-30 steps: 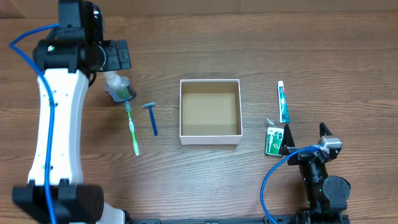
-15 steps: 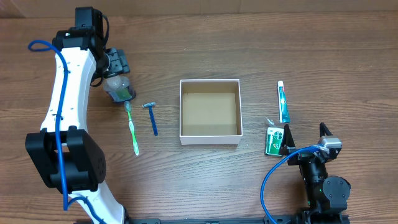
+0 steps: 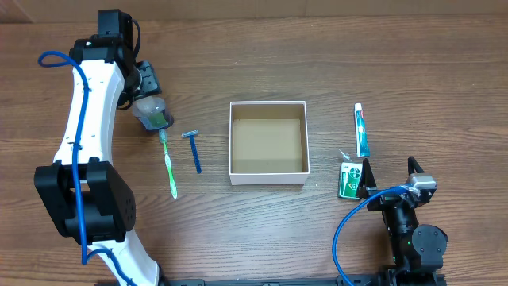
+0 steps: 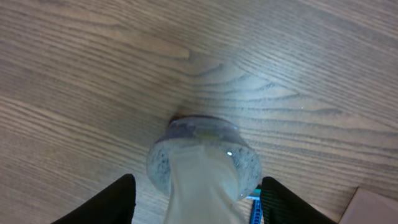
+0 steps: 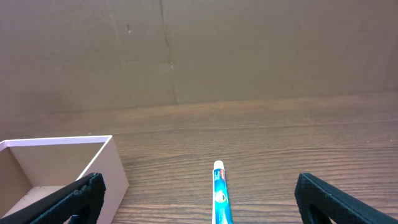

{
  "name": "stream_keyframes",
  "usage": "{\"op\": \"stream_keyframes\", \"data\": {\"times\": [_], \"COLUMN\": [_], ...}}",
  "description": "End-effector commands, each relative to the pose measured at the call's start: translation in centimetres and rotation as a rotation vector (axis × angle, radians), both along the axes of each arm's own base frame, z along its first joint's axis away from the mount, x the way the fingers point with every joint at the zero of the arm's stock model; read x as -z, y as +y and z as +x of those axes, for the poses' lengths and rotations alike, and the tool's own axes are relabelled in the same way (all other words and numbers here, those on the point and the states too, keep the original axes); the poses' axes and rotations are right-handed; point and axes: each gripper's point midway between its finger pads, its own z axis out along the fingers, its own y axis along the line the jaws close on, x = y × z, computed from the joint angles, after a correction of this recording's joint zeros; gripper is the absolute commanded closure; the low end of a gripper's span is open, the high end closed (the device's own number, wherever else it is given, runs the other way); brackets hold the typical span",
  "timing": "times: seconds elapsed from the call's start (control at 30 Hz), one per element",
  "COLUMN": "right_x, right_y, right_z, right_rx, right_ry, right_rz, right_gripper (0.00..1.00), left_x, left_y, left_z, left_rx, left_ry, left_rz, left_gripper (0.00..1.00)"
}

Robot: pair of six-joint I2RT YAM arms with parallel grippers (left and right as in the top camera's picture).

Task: Pack container
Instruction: 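Reach the left gripper to the soap pump bottle and grasp it, then carry the soap bottle with the left gripper into the box, release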

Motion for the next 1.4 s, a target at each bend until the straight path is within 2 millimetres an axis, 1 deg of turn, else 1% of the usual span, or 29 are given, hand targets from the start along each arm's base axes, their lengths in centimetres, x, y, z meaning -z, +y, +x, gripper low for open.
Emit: {"op": "stream_keyframes", "data": {"times": [0.0, 0.03, 0.1, 0.23, 0.37, 0.47, 0.6, 0.7, 0.77, 0.9, 1.0, 1.03, 1.07, 1.17, 1.2, 1.3, 1.37], "right_x": [0.0, 0.0, 0.0, 0.0, 0.0, 0.0, 0.0, 0.0, 0.0, 0.0, 0.0, 0.0, 0.0, 0.0, 0.0, 0.0, 0.0], "right_y": [-0.1, -0.1, -0.1, -0.1, -0.1, -0.1, -0.1, -0.1, -0.1, -0.1, -0.1, -0.1, -0.1, -0.1, -0.1, -0.1, -0.1], "right_z": [0.0, 0.0, 0.0, 0.0, 0.0, 0.0, 0.0, 0.0, 0.0, 0.0, 0.0, 0.0, 0.0, 0.0, 0.0, 0.0, 0.0], "right_rx": [0.003, 0.003, 0.003, 0.003, 0.003, 0.003, 0.003, 0.003, 0.003, 0.003, 0.003, 0.003, 0.003, 0.003, 0.003, 0.003, 0.003], "right_ry": [-0.010, -0.010, -0.010, -0.010, -0.010, -0.010, -0.010, -0.010, -0.010, -0.010, -0.010, -0.010, -0.010, -0.010, -0.010, -0.010, -0.010], "right_rz": [-0.007, -0.007, -0.007, -0.007, -0.007, -0.007, -0.007, -0.007, -0.007, -0.007, -0.007, -0.007, -0.007, -0.007, -0.007, -0.007, -0.007], "right_gripper": [0.00, 0.00, 0.00, 0.00, 0.00, 0.00, 0.00, 0.00, 0.00, 0.00, 0.00, 0.00, 0.00, 0.00, 0.00, 0.00, 0.00], "left_x": [0.5, 0.5, 0.5, 0.5, 0.5, 0.6, 0.3, -0.3, -1.5, -4.3, -7.8, -8.6, -10.1, -12.9, -14.1, -15.9, -17.8], "left_y": [0.2, 0.2, 0.2, 0.2, 0.2, 0.1, -0.1, -0.2, -0.3, -1.1, -2.7, -3.0, -3.9, -6.2, -7.7, -10.7, -13.2], "left_z": [0.6, 0.7, 0.7, 0.6, 0.6, 0.5, 0.5, 0.6, 0.7, 1.0, 1.0, 1.0, 0.8, 0.0, -0.4, -1.3, -2.2], "left_rx": [0.015, 0.015, 0.015, 0.019, 0.023, 0.044, 0.049, 0.050, 0.054, 0.072, 0.105, 0.113, 0.132, 0.175, 0.210, 0.278, 0.317], "left_ry": [-0.005, -0.005, -0.009, -0.004, -0.003, 0.005, -0.002, -0.013, -0.035, -0.098, -0.173, -0.190, -0.220, -0.265, -0.282, -0.312, -0.339], "left_rz": [0.012, 0.012, 0.012, 0.013, 0.013, 0.014, 0.006, 0.005, 0.001, 0.006, 0.008, 0.009, 0.008, -0.003, -0.015, -0.030, -0.053], "left_gripper": [0.42, 0.46, 0.59, 0.59, 0.63, 0.69, 0.70, 0.74, 0.74, 0.73, 0.72, 0.73, 0.72, 0.72, 0.72, 0.72, 0.72]}}
